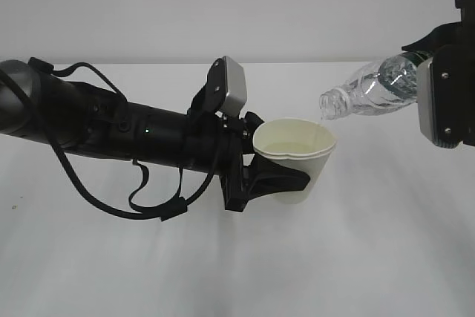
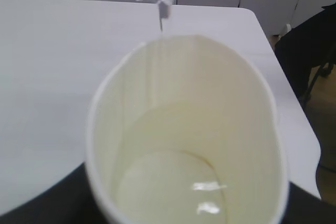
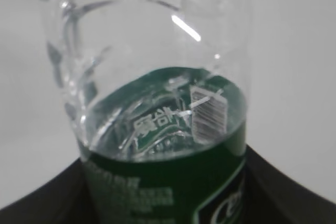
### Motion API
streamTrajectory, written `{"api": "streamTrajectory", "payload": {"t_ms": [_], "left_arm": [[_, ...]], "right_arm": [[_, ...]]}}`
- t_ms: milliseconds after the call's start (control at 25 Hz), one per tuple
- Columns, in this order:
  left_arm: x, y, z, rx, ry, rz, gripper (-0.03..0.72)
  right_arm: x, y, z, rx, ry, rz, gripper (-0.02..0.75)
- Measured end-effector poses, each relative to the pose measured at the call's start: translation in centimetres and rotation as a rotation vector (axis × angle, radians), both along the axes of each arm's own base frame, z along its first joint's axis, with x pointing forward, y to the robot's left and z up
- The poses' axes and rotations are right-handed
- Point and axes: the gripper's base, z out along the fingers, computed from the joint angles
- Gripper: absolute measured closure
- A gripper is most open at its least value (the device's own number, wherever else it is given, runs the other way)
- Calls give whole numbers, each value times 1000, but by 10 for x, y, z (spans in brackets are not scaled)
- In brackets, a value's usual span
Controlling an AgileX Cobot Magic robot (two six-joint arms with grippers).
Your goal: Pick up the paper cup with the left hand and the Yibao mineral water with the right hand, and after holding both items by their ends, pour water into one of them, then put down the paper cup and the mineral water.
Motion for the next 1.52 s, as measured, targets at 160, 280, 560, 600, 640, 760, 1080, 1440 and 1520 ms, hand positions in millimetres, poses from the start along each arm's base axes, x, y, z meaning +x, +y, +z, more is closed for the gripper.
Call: {"api": "streamTrajectory", "payload": {"t_ms": [160,280,560,600,640,760,1080,1440,1520], "left_arm": [[0,0,0,0,0,0,260],[0,0,0,0,0,0,260],[0,0,0,0,0,-1,261],[0,0,0,0,0,-1,261],[0,0,0,0,0,-1,261],[0,0,0,0,0,-1,261],[0,0,0,0,0,-1,261],[0,0,0,0,0,-1,261],[0,0,0,0,0,-1,261]], "right_arm": [[0,0,0,-4,0,1,276],[0,0,0,-11,-2,5,276],[3,0,6,-11,-21,6,276],[3,0,6,-11,-21,6,276],[3,0,6,-11,-21,6,276],[3,0,6,-11,-21,6,276],[3,0,6,-11,-21,6,276],[3,0,6,10,-15,-5,276],[3,0,6,16,-13,-8,276]]}}
